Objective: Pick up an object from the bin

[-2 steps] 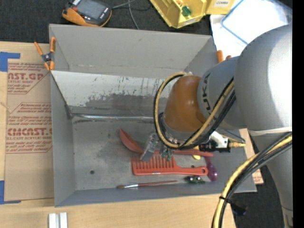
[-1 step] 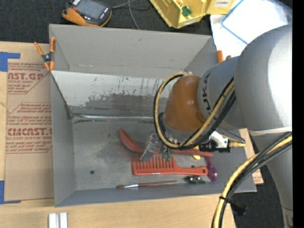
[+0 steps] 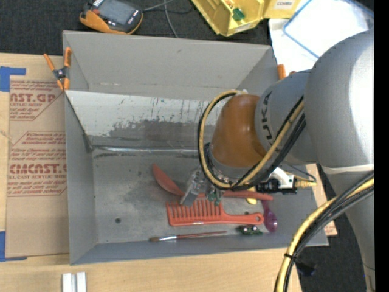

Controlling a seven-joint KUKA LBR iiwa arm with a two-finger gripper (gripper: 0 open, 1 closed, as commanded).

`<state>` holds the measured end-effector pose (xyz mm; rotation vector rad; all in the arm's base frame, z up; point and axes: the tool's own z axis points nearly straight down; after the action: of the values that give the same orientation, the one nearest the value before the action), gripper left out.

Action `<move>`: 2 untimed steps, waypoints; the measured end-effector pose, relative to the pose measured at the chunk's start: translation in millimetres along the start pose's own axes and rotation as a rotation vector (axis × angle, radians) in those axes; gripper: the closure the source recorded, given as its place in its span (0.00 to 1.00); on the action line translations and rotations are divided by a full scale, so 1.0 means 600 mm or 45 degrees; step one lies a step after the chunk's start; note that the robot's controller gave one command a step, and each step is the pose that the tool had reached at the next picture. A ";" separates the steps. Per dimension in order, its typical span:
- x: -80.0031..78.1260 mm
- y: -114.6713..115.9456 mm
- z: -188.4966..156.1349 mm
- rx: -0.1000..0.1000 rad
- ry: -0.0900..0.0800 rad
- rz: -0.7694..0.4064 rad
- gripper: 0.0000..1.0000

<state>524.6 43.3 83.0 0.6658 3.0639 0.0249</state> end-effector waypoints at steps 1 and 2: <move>-0.001 0.000 -0.029 -0.001 -0.002 0.000 1.00; -0.001 0.001 -0.036 -0.002 -0.003 -0.001 1.00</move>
Offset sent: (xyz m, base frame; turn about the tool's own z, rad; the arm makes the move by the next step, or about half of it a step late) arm 0.0000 -0.0002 0.0258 -0.0002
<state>525.1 43.6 104.8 0.6639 3.0617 0.0266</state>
